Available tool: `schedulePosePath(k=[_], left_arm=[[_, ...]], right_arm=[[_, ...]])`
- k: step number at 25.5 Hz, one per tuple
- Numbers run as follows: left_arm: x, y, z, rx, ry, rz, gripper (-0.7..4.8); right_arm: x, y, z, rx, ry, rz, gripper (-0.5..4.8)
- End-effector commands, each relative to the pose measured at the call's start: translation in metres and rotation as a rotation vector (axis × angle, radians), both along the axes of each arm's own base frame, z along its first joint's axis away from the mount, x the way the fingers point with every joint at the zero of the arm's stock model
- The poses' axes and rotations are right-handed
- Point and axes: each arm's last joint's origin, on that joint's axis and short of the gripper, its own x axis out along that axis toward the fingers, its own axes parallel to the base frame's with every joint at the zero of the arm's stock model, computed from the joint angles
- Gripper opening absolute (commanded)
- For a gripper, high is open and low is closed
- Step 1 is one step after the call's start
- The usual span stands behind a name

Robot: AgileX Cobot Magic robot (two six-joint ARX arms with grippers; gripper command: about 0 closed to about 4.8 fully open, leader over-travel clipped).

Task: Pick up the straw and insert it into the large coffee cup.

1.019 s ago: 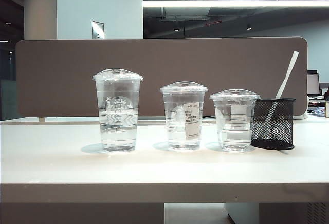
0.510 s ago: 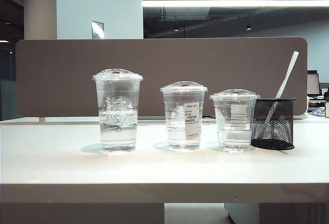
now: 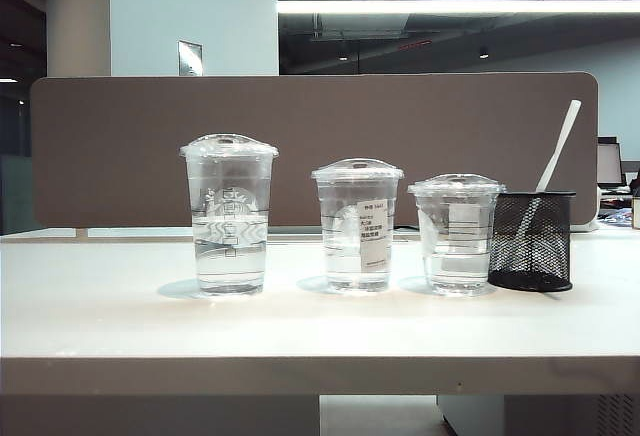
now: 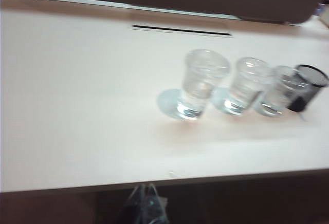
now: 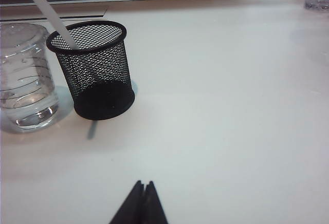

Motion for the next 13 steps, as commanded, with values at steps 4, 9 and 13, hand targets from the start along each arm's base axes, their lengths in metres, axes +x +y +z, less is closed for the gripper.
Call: schedulePosePath(k=[4, 9, 13], left_arm=[[-0.0032, -0.0092, 0.003, -0.009, -0.051, -0.356, -0.04], [-0.0036, -0.0099, 0.0036, 0.018, -0.075, -0.395, -0.04], [-0.0043, -0.01, 0.0007, 0.024, -0.049, -0.4, -0.05]], right_arm=[[-0.0001, -0.0001, 0.0014, 0.004, -0.008, -0.004, 0.0], [-0.0001, -0.0001, 0.0015, 0.004, -0.009, -0.004, 0.0], [0.0, 0.0013, 0.0016, 0.012, -0.011, 0.04, 0.0]])
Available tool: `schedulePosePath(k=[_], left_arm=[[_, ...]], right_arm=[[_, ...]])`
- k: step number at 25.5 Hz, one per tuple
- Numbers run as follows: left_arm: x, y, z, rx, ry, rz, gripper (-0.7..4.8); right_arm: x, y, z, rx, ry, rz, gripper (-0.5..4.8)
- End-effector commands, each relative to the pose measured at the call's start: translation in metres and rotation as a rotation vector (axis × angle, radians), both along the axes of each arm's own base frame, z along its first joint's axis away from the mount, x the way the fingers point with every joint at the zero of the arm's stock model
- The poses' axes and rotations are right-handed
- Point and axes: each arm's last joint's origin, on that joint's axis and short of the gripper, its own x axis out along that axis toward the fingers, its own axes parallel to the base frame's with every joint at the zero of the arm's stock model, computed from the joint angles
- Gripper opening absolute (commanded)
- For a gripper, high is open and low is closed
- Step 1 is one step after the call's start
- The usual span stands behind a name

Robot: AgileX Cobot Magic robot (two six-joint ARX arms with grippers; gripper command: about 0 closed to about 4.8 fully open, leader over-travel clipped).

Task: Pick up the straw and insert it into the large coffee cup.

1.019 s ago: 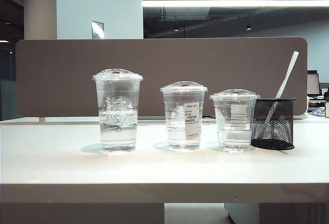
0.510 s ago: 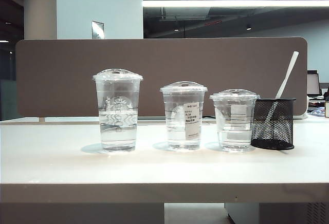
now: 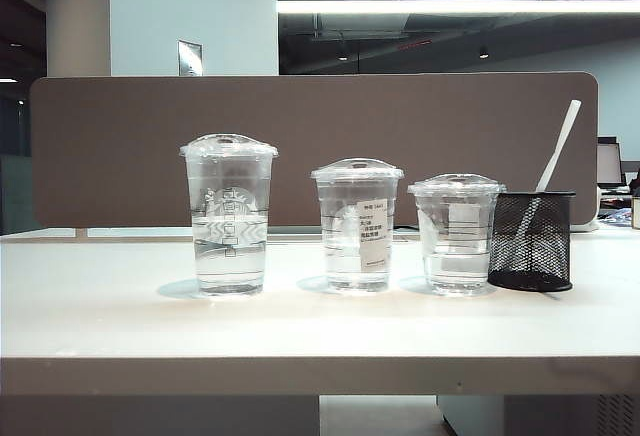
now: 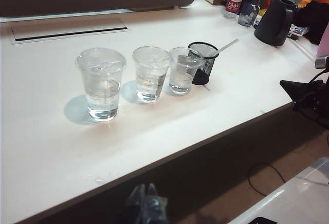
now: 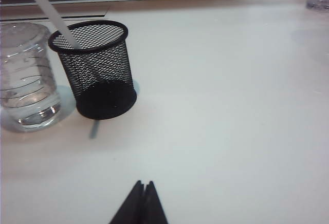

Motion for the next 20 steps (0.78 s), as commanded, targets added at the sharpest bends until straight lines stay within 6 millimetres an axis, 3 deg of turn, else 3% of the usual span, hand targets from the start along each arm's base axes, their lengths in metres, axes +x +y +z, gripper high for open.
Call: schedulePosePath(k=[1, 4, 9, 14, 20], left_arm=[[0.0, 0.0, -0.001, 0.012, 0.013, -0.006, -0.04], [0.002, 0.001, -0.004, 0.047, 0.017, 0.043, -0.04], [0.017, 0.004, -0.011, 0.099, 0.02, 0.136, -0.04], [0.035, 0.003, -0.024, 0.085, 0.054, 0.092, -0.04], [0.037, 0.003, -0.016, 0.078, -0.028, 0.097, -0.04]], right_arm=[[0.0, 0.001, 0.002, 0.011, -0.017, 0.027, -0.01], [0.0, 0.001, 0.01, 0.065, -0.054, 0.011, -0.02], [-0.014, -0.001, 0.05, 0.062, -0.082, -0.033, -0.05], [-0.05, -0.003, 0.138, 0.063, -0.29, -0.044, -0.05], [-0.071, -0.002, 0.209, -0.212, -0.085, 0.035, -0.05]])
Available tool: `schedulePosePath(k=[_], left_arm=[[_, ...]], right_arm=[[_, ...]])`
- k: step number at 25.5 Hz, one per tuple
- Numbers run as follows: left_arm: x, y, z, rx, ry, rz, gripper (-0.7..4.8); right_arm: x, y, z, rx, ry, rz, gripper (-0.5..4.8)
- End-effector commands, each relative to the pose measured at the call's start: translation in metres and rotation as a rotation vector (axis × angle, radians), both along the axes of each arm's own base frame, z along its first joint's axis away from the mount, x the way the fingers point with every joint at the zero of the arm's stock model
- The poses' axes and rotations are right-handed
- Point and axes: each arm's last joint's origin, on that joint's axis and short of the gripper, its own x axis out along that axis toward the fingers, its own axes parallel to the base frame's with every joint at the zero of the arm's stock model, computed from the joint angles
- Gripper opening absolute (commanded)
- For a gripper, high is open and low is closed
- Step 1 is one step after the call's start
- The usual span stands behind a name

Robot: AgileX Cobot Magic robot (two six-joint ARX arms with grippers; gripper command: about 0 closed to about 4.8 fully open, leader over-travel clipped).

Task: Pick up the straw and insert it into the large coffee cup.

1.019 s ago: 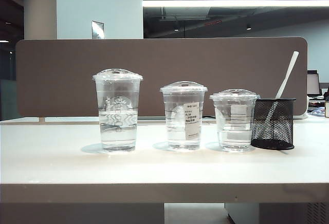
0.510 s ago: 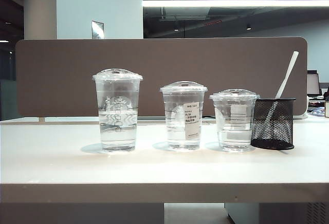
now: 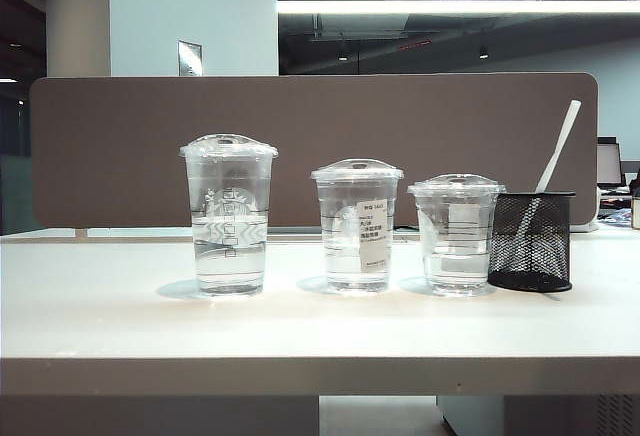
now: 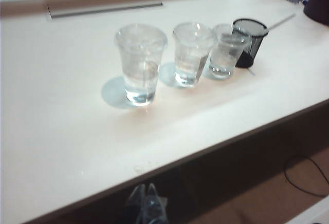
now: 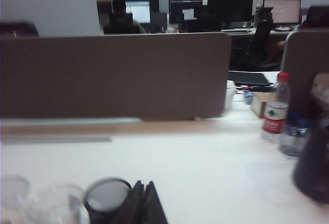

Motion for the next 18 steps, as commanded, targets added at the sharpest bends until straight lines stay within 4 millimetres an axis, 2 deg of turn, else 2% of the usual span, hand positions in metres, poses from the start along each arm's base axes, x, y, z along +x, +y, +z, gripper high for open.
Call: schedulePosePath(k=[1, 2, 3, 4, 6, 7, 8, 9, 12, 16, 18], left_arm=[[0.001, 0.0, 0.008, -0.003, -0.082, -0.004, -0.04], [0.002, 0.0, 0.009, -0.002, -0.091, -0.004, -0.04], [0.002, 0.0, 0.01, -0.004, -0.1, -0.001, -0.04], [0.001, 0.0, 0.01, -0.004, -0.102, -0.001, -0.04], [-0.003, 0.0, 0.014, -0.004, -0.114, -0.001, -0.04], [-0.006, 0.0, 0.017, -0.004, -0.128, 0.0, -0.04], [-0.011, 0.0, 0.022, -0.003, -0.157, 0.0, -0.04], [-0.013, 0.0, 0.025, -0.003, -0.174, -0.001, -0.04], [-0.016, 0.0, 0.027, -0.003, -0.191, -0.001, -0.04], [-0.016, 0.0, 0.026, -0.003, -0.179, -0.002, -0.04], [-0.016, 0.0, 0.025, -0.005, -0.166, -0.008, -0.04]], right_arm=[[0.001, 0.002, 0.02, -0.177, 0.195, 0.068, -0.02], [0.001, 0.002, 0.029, -0.191, 0.192, 0.088, 0.13], [0.003, 0.004, 0.047, -0.207, 0.174, 0.135, 0.7], [0.007, 0.005, 0.057, -0.21, 0.173, 0.154, 0.85], [0.018, 0.005, 0.06, -0.212, 0.204, 0.163, 0.86], [0.025, 0.006, 0.059, -0.219, 0.23, 0.175, 0.88], [0.042, 0.007, 0.055, -0.261, 0.31, 0.214, 0.95], [0.05, 0.008, 0.052, -0.271, 0.345, 0.23, 0.95], [0.078, 0.014, 0.045, -0.225, 0.373, 0.272, 0.95], [0.107, 0.02, 0.035, -0.156, 0.249, 0.277, 0.95], [0.122, 0.024, 0.02, -0.156, 0.111, 0.285, 0.95]])
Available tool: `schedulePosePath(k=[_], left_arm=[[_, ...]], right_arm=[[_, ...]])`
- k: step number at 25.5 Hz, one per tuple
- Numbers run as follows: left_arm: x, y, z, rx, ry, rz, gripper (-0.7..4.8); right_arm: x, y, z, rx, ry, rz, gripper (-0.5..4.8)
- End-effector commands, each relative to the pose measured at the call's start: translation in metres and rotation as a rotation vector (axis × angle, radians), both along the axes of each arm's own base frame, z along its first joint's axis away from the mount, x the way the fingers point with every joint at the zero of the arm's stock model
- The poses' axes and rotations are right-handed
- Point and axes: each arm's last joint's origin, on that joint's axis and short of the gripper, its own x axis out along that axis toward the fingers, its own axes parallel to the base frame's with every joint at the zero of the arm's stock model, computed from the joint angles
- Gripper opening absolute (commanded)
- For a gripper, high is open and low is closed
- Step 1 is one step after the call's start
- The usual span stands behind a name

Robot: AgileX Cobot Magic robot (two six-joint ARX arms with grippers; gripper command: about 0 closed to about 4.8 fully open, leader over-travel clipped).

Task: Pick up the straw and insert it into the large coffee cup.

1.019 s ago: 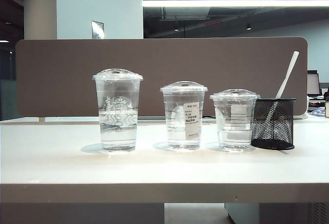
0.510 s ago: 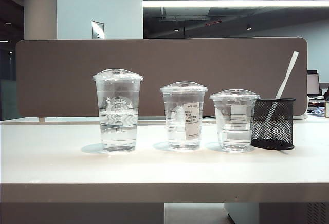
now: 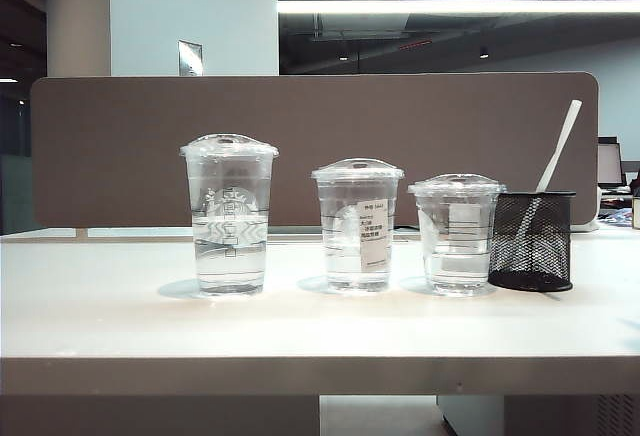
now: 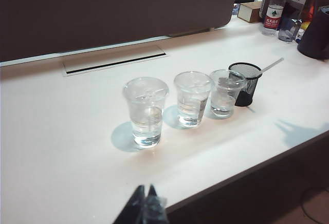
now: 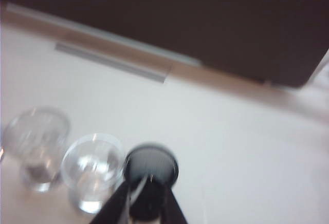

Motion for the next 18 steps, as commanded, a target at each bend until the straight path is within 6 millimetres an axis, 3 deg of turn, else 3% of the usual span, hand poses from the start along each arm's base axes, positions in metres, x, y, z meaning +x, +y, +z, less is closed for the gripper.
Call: schedulePosePath(k=[1, 7, 11, 15, 18], left_arm=[[0.0, 0.0, 0.0, -0.001, 0.008, -0.008, -0.04], [-0.001, 0.0, -0.001, -0.002, 0.01, -0.011, -0.04], [-0.001, 0.0, -0.001, -0.002, 0.011, -0.011, -0.04], [-0.001, 0.0, -0.001, -0.002, 0.01, -0.01, -0.04], [-0.001, -0.001, -0.001, -0.004, 0.011, -0.019, -0.04]], right_arm=[[0.014, 0.005, -0.011, 0.056, -0.191, 0.018, 0.95], [0.045, 0.005, -0.065, 0.151, -0.188, -0.007, 0.95], [0.084, -0.004, -0.115, 0.299, -0.18, -0.065, 0.95], [0.1, -0.014, -0.144, 0.371, -0.121, -0.127, 0.95], [0.1, -0.015, -0.16, 0.372, -0.094, -0.116, 0.95]])
